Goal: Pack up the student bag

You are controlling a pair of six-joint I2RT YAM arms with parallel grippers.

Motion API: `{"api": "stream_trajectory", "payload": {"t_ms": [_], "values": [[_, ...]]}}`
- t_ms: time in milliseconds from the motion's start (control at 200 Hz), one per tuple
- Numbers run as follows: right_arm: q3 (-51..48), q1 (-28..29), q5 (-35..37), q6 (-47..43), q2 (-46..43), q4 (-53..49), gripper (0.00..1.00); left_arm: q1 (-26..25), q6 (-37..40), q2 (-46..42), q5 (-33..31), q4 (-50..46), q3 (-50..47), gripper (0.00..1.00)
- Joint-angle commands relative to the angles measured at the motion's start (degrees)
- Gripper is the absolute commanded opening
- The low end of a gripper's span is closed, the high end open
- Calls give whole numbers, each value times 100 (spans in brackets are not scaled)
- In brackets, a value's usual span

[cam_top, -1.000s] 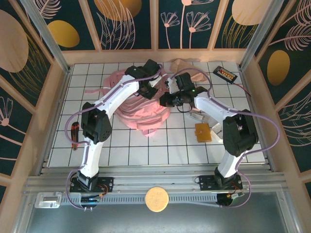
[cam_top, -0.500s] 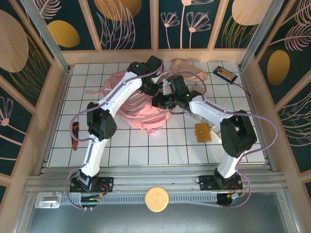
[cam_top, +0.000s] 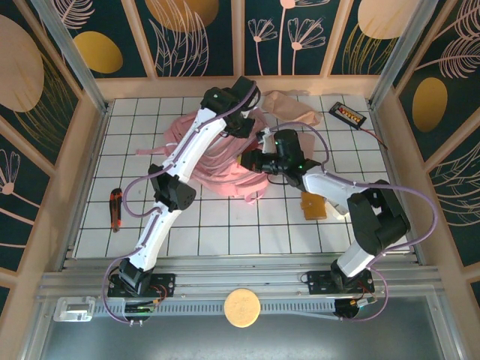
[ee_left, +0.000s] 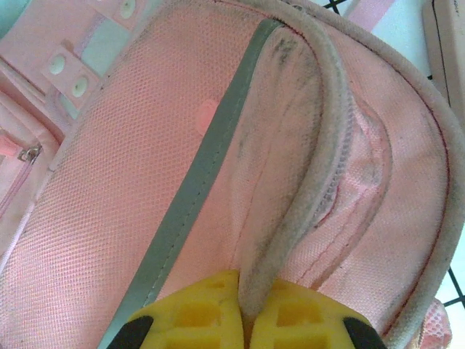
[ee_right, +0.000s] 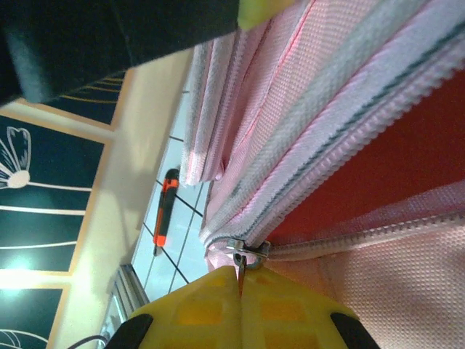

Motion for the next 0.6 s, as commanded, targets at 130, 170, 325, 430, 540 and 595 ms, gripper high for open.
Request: {"api": "stream_trajectory", "payload": {"t_ms": [130, 170, 325, 430, 540, 595], "values": [[-566, 1024, -623, 575, 190, 1987, 0, 107, -1237, 22, -428, 1509, 521, 0], [-553, 1174, -575, 646, 317, 2281, 0, 110, -1225, 55, -439, 1526, 547, 0], [-370, 1906, -370, 412, 710, 2420, 0, 104, -1155, 92, -506, 1629, 450, 0], [-156, 2305, -163, 54, 916, 2261, 0, 111, -1127, 88, -576, 1628, 459, 0], [-35, 2523, 126, -65, 1257, 2506, 0, 107, -1183, 70, -545, 1688, 459, 0], [78, 2557, 289, -26, 1493, 2730, 0, 108, -1215, 50, -526, 1713, 455, 0]]}}
